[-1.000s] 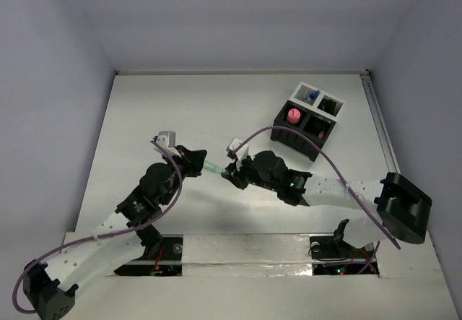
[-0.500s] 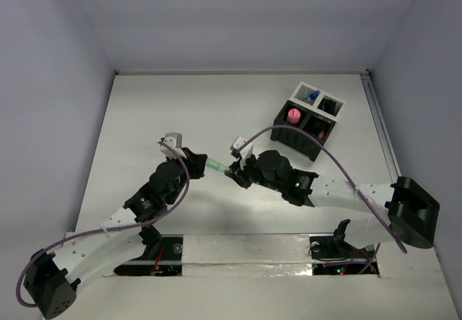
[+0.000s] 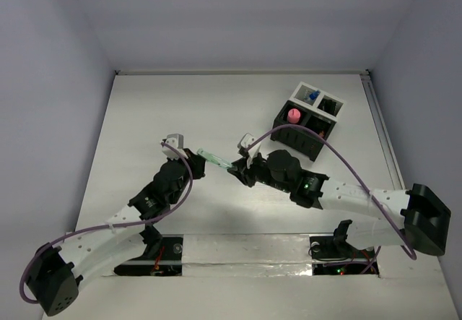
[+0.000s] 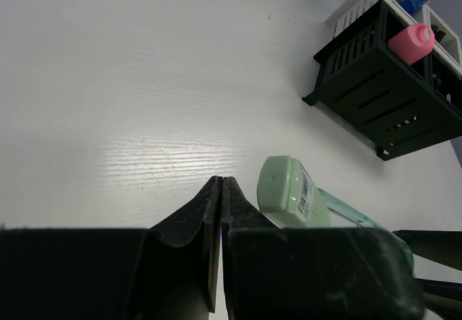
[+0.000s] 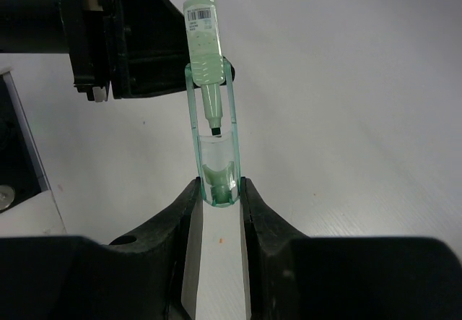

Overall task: Sort the stationery into containers
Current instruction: Close the pen cap on the pen.

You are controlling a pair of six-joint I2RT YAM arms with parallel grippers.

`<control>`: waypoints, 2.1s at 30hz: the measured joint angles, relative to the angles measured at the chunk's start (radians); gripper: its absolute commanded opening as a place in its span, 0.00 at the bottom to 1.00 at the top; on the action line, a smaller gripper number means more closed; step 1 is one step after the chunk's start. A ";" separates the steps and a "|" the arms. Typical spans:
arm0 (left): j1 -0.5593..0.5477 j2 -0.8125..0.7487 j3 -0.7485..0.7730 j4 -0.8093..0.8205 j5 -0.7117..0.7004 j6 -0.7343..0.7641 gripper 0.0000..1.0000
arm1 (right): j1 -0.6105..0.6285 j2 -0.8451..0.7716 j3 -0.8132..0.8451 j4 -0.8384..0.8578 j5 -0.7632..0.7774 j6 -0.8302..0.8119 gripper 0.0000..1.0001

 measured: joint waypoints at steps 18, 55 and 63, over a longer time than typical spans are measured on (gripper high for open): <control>0.006 -0.187 -0.002 -0.064 -0.003 -0.007 0.28 | 0.000 -0.043 -0.013 -0.016 0.031 -0.008 0.00; 0.018 -0.263 -0.157 0.336 0.129 -0.311 0.61 | -0.035 -0.127 0.059 -0.065 0.158 0.264 0.00; 0.021 -0.155 -0.156 0.491 0.205 -0.161 0.56 | -0.082 -0.152 0.305 -0.288 0.151 0.408 0.00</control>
